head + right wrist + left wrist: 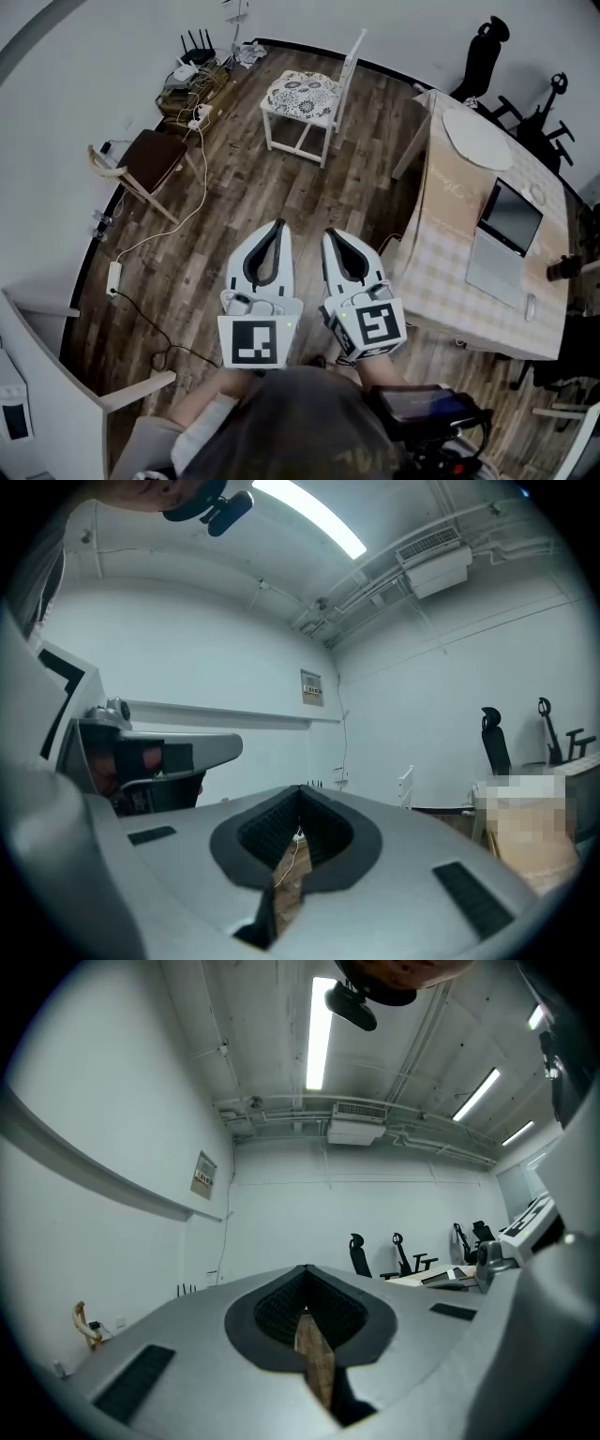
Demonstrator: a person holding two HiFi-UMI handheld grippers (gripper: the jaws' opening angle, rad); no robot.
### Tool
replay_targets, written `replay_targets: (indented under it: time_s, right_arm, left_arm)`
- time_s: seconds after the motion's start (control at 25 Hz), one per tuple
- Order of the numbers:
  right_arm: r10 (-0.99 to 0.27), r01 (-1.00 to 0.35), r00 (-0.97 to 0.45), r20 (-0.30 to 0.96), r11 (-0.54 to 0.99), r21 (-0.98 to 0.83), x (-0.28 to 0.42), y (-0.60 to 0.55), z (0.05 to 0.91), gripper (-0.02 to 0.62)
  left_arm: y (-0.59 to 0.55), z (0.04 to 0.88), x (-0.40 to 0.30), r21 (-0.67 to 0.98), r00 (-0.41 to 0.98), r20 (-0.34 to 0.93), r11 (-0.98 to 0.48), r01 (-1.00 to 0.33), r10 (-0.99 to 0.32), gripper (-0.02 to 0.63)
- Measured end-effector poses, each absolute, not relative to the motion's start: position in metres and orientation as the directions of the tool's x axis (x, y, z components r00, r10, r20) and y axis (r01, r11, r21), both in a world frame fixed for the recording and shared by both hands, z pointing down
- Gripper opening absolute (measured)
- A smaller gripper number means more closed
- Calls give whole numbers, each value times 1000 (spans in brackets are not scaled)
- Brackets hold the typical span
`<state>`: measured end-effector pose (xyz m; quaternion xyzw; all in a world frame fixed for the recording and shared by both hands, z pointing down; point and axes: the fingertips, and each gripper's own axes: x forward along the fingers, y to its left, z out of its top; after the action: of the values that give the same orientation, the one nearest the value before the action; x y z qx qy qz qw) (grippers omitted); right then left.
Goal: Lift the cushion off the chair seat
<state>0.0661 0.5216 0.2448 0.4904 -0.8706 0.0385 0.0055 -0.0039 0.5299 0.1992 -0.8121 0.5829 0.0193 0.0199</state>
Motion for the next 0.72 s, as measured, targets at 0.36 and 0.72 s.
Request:
replay_targets:
  time_s: [0.36,0.72]
  right_arm:
    - [-865,-866,-500,31,500,-28,14,451,228,4]
    - [-879,-881,-473,56,474,-1,3,411,234,4]
  left_arm:
    - [462,183,-56,5,347,-104,-349,-937,-932,6]
    - [422,201,-70,44,368,-65,-371,-928,-928,6]
